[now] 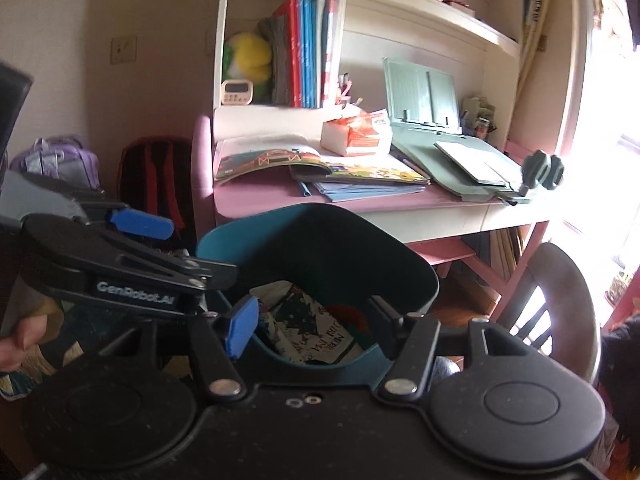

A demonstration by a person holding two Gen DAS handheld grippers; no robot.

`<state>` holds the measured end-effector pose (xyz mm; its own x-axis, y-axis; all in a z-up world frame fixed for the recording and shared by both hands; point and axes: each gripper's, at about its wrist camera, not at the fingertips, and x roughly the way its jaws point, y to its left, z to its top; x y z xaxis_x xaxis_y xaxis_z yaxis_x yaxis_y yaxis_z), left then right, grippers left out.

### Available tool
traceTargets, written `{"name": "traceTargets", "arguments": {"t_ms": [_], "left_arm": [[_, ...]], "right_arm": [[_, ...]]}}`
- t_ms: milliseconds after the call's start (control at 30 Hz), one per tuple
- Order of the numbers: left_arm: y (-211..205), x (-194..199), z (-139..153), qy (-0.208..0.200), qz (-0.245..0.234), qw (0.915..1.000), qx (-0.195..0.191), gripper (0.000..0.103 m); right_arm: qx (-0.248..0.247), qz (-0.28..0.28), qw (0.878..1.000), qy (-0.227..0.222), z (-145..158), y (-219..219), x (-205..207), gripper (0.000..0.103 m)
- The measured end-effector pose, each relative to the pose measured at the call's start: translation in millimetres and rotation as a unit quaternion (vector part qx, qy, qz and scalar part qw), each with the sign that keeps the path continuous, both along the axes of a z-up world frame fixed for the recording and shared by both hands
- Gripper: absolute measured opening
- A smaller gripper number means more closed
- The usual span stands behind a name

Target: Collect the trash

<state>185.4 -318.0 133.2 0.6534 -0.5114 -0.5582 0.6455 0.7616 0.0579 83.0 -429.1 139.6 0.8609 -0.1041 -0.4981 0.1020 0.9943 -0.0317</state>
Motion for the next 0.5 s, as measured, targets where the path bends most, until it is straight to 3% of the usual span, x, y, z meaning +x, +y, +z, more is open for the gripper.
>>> {"name": "traceTargets", "arguments": {"t_ms": [67,300,500], "left_arm": [[9.4,-6.3,2.1,-0.005,0.0,0.9999,-0.011,0.081],[33.6,-23.7,1.5,-0.015,-0.007,0.9994,-0.031,0.082],[50.5,-34.7,-2.7,-0.027,-0.006,0.9988,-0.04,0.095]], "right_arm": [[0.016,-0.011,1.0,-0.008,2.0,0.7,-8.7,0.06],[0.044,-0.019,0.999,-0.02,2.7,15.4,-30.9,0.061],[0.056,-0.041,0.996,-0.048,2.5,27.9,-48.0,0.069]]}}
